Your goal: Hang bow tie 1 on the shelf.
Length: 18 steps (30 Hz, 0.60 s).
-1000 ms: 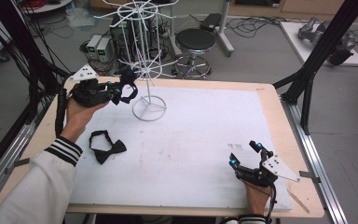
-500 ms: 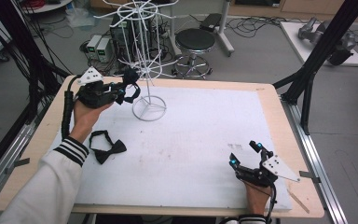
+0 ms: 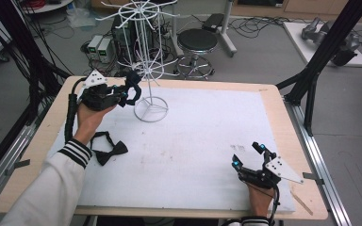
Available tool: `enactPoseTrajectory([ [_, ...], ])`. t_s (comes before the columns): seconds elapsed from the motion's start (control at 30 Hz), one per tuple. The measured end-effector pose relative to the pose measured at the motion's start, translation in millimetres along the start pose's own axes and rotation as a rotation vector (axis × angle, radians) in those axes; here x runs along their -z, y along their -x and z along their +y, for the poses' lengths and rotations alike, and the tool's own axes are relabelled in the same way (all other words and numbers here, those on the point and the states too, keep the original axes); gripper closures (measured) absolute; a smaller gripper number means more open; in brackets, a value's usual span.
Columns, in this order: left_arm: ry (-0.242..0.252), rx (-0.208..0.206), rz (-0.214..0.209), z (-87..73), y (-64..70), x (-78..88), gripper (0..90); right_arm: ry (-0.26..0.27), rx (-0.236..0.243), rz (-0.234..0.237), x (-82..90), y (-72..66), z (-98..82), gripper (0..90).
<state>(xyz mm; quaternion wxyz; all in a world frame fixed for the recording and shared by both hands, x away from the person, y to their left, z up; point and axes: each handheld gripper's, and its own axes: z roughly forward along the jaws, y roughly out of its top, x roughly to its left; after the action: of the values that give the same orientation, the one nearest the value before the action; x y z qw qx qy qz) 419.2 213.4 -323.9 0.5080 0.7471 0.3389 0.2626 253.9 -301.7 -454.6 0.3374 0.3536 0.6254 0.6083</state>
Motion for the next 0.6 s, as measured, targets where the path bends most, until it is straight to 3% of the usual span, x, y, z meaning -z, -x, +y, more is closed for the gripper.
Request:
enactPoseTrajectory([
  [0.17,-0.003,0.002,0.003,-0.5,1.1,-0.9,73.3,0.0,0.0,-0.001,0.0,0.1,0.0,10.8],
  [0.33,-0.015,0.016,0.016,-3.3,1.2,-1.4,61.9,0.0,-0.002,-0.001,0.1,0.0,0.0,10.8],
  [0.4,-0.019,0.034,0.001,-3.8,-0.4,-2.0,52.3,0.001,-0.002,0.0,0.1,0.0,0.0,10.8],
  [0.43,-0.023,0.048,-0.009,-4.4,-0.9,-2.9,39.9,0.0,-0.005,0.001,0.2,-0.1,0.1,10.8],
  [0.6,-0.034,0.033,-0.02,-6.1,-2.2,-1.4,27.6,0.001,-0.001,0.0,0.1,0.0,0.0,10.8],
])
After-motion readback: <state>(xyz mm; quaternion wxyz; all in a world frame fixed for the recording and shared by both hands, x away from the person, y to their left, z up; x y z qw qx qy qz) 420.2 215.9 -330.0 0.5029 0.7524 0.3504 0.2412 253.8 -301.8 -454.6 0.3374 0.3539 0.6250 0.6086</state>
